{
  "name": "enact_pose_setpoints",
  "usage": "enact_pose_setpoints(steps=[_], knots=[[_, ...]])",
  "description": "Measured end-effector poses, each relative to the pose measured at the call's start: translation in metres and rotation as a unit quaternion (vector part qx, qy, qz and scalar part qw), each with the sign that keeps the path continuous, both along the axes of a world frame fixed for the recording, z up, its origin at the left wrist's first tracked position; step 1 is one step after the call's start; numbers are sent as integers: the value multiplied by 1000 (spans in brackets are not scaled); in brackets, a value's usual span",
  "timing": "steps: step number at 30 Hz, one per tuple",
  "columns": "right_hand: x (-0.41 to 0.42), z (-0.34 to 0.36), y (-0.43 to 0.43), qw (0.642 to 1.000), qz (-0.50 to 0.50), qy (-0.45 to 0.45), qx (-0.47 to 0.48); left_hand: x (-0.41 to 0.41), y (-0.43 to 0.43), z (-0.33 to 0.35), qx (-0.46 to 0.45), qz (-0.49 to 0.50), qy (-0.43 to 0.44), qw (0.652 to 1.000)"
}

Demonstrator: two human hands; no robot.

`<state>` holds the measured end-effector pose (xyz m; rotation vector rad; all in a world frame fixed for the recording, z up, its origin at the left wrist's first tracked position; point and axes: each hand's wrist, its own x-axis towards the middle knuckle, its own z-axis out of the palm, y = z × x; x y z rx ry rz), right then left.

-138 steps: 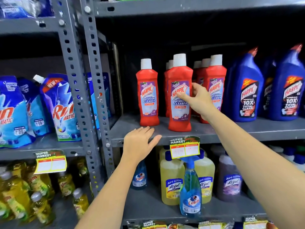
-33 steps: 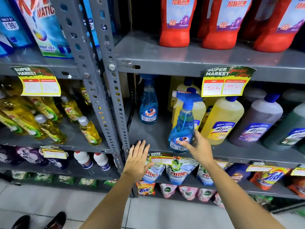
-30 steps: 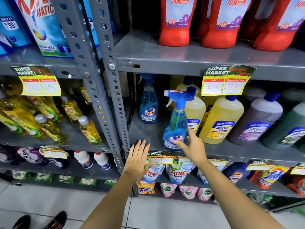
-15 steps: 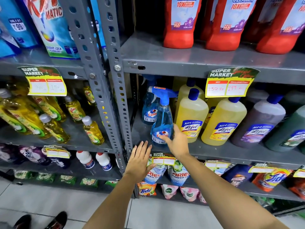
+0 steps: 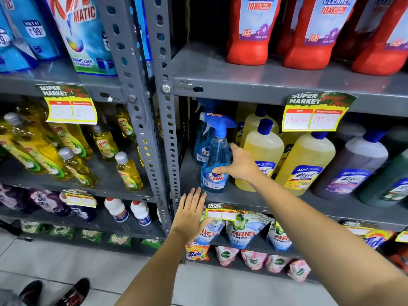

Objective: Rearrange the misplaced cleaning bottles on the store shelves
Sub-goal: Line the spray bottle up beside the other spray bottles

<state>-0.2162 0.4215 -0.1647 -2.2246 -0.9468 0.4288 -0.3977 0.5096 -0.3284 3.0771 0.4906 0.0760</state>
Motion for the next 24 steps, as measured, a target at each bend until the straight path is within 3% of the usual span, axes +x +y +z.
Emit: enact_pose_setpoints(steps=[4,18,24], knots=[[5,-9,11,998,-6,67,8,0,0,-1,10,3,4,1000],[11,4,23,990,94,105,-3,-1,0,1,8,-2,-19,1000],[6,2,23,993,84,84,8,0,-1,2,5,6,-7,1000]])
